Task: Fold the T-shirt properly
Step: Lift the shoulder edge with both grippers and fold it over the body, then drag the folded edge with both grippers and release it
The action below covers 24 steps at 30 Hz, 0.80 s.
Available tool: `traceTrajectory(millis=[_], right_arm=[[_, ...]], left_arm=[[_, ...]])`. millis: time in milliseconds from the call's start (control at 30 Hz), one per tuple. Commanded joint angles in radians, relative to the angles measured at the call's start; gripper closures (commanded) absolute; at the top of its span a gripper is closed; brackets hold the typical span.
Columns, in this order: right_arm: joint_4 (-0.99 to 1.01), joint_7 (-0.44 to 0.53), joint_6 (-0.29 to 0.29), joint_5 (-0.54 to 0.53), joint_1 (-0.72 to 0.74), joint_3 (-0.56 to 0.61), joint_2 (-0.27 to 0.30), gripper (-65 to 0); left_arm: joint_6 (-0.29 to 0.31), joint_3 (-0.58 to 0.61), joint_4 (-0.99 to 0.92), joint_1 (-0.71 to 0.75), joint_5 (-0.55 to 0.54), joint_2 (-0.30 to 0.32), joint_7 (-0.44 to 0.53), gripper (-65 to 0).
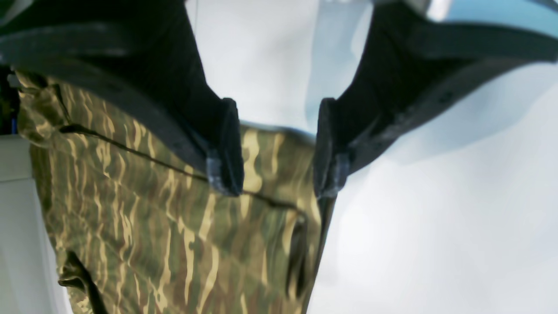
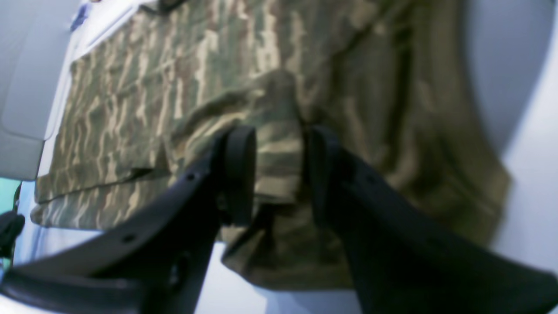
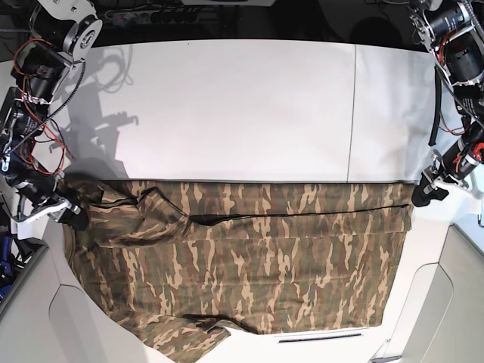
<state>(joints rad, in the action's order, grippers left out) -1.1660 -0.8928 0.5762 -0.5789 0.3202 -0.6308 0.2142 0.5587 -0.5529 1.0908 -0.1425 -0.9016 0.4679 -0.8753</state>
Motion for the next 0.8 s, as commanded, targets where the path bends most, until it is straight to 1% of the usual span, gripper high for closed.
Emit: traceTrajectory(millis=[0, 100, 200, 233, 267, 333, 400, 467, 633, 700, 767], right_arm=[[-0.018, 0.018, 0.003, -0.036, 0.001, -0.013, 0.025, -20.8], [-0.018, 0.021, 0.003, -0.056, -0.048, -0.056, 0.041, -20.8], [-0.018, 0.033, 0.003, -0.069, -0.099, -0.108, 0.038, -20.9], [-0.018, 0.04, 0.003, -0.081, -0.116, -0.122, 0.037, -22.0], [-0.018, 0.053, 0.003, -0.09, -0.133, -0.132, 0.037, -24.7], [-0.018, 0.078, 0.003, -0.094, -0.158, -0.142, 0.038, -31.9], [-0.016, 0.087, 0.003, -0.094, -0.174, -0.142, 0.037, -37.5], [-0.011, 0.094, 0.003, -0.094, -0.183, -0.132, 0.037, -38.2], [-0.007, 0.143, 0.003, -0.088, -0.182, -0.082, 0.026, -38.2], [-0.007, 0.164, 0.0, -0.071, -0.177, -0.052, 0.014, -38.2], [-0.007, 0.184, -0.007, -0.049, -0.173, -0.018, 0.0, -38.2]], left_arm=[[0.014, -0.005, 0.016, -0.008, -0.023, 0.023, 0.018, -30.1], [0.023, -0.005, 0.016, 0.019, -0.021, 0.022, 0.041, -31.2], [0.022, -0.005, 0.015, 0.045, -0.014, 0.02, 0.074, -38.2], [0.023, -0.005, 0.015, 0.05, -0.013, 0.017, 0.087, -40.1], [0.022, -0.005, 0.015, 0.055, -0.013, 0.014, 0.098, -41.1], [0.022, -0.003, 0.015, 0.06, -0.013, 0.008, 0.118, -41.1], [0.022, -0.003, 0.015, 0.06, 0.011, 0.001, 0.142, -41.1], [0.022, -0.003, 0.015, 0.06, 0.027, -0.01, 0.165, -41.1], [0.022, -0.002, 0.015, 0.059, 0.031, -0.044, 0.173, -41.1], [0.022, -0.001, 0.015, 0.059, 0.039, -0.056, 0.199, -41.1], [0.021, -0.001, 0.015, 0.059, 0.069, -0.069, 0.23, -41.1]])
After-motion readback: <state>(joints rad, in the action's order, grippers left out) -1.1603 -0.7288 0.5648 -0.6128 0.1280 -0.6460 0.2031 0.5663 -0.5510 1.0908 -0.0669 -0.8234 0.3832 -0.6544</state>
